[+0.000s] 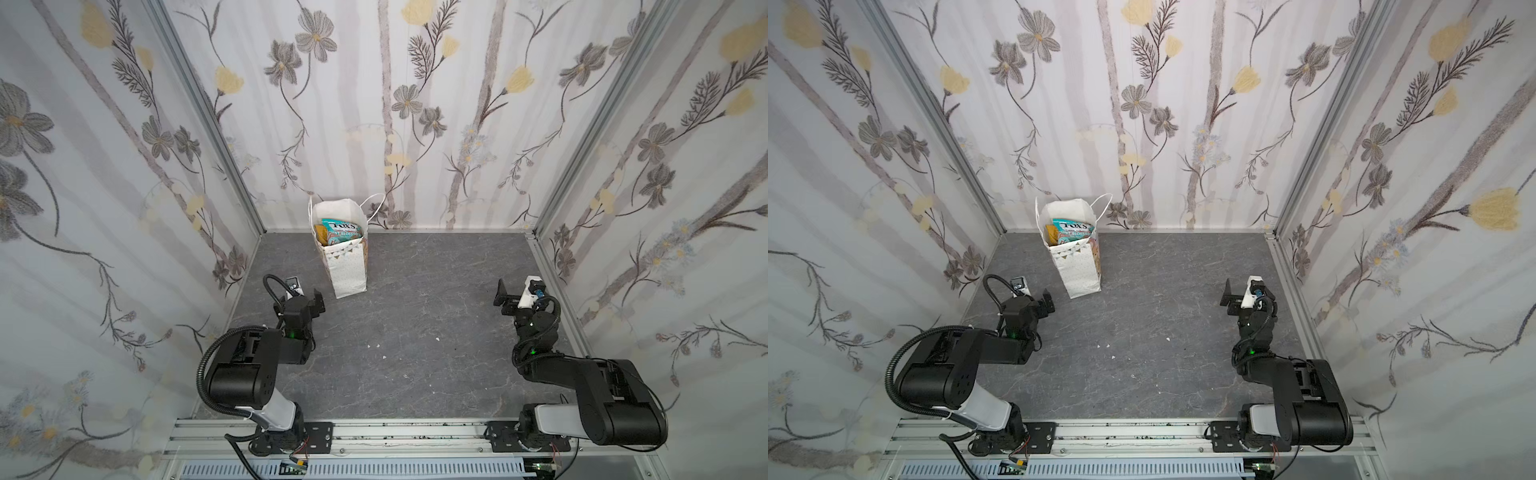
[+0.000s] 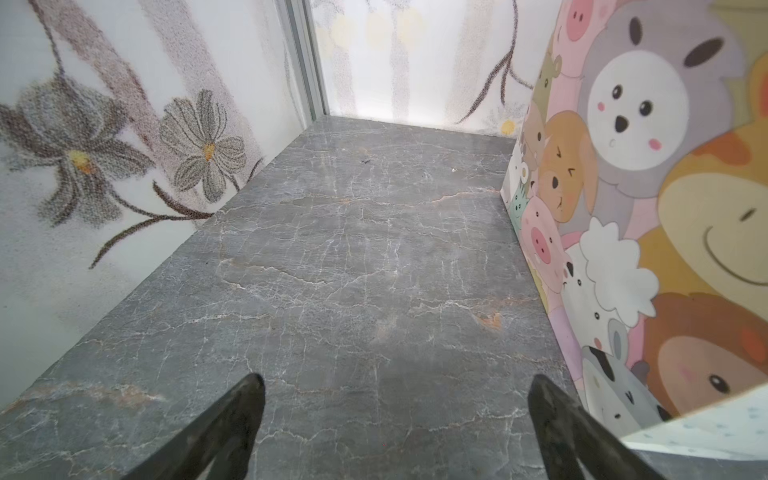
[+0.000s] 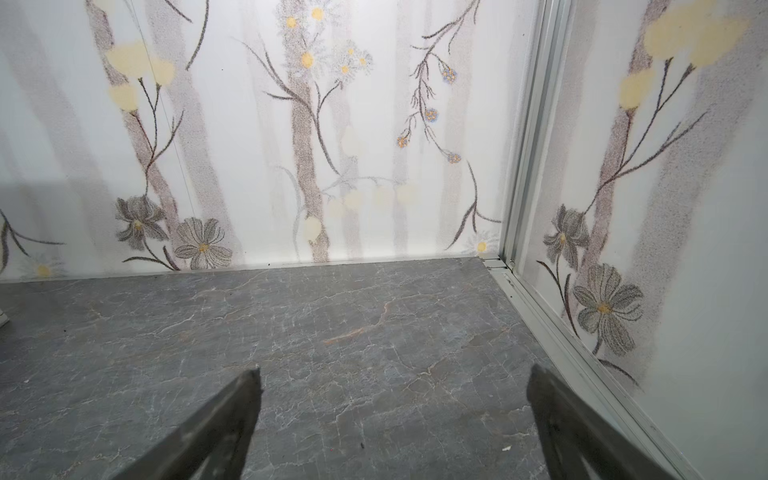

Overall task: Take the snacks out of the paper bag
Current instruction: 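Raise both grippers from rest toward the paper bag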

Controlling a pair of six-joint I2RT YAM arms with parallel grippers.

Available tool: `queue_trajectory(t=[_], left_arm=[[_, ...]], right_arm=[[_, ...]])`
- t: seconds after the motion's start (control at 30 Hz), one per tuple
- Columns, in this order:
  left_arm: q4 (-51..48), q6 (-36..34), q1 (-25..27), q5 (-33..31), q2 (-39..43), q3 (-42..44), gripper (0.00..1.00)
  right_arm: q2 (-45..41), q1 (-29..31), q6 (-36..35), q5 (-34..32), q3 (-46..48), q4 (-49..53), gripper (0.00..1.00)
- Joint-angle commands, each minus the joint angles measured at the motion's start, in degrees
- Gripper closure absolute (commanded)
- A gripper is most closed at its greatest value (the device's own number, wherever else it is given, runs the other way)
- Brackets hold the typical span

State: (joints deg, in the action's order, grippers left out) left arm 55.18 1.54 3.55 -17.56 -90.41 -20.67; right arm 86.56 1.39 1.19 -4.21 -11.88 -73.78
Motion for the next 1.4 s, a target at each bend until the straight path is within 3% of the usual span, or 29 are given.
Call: queue_trajectory(t=[0.0, 0.6, 0.8, 0.87, 0.93, 0.97, 1.07, 1.1, 1.23, 1.37], left_arm=[[0.4, 0.5, 0.0, -0.4, 0.1, -0.3, 0.00], [0.8, 0.4, 0.0, -0.1, 0.1, -0.2, 0.00], [7.6, -0.2, 0.0, 1.0, 0.1, 3.2, 0.00], [9.2, 0.4, 0.1, 0.0, 1.8, 5.6, 0.00], [12.5, -1.5, 1.1, -0.5, 2.8, 6.7, 0.00], [11.6, -2.3, 2.6, -4.0, 4.6, 6.8, 0.00], [2.9, -5.8, 7.3, -11.2, 15.2, 6.3, 0.00], [-2.8, -3.5, 8.1, -12.3, 20.7, 5.0, 0.00], [-26.7, 9.5, 7.6, -4.2, 37.9, -2.3, 0.00], [-46.8, 21.1, 7.7, 2.8, 43.4, -14.9, 0.00]], right_arm=[[-0.2, 0.1, -0.7, 0.1, 0.0, -0.6, 0.00], [-0.3, 0.1, -0.7, 0.0, 0.2, -0.9, 0.00], [-1.8, 0.3, -0.4, -0.8, 0.6, -0.6, 0.00], [-6.8, 1.0, -0.5, -2.6, -0.2, 5.5, 0.00], [-14.4, 1.2, 2.4, -4.3, -4.5, 21.5, 0.00], [-17.4, 1.3, 4.3, -4.2, -7.1, 29.4, 0.00], [-23.9, 1.6, 16.0, -3.9, -15.7, 48.9, 0.00], [-24.8, 1.7, 21.2, -2.0, -19.5, 55.9, 0.02], [-22.3, 6.5, 27.4, 5.4, -36.1, 76.4, 0.08], [-16.7, 17.1, 27.4, 5.7, -48.9, 85.5, 0.09]])
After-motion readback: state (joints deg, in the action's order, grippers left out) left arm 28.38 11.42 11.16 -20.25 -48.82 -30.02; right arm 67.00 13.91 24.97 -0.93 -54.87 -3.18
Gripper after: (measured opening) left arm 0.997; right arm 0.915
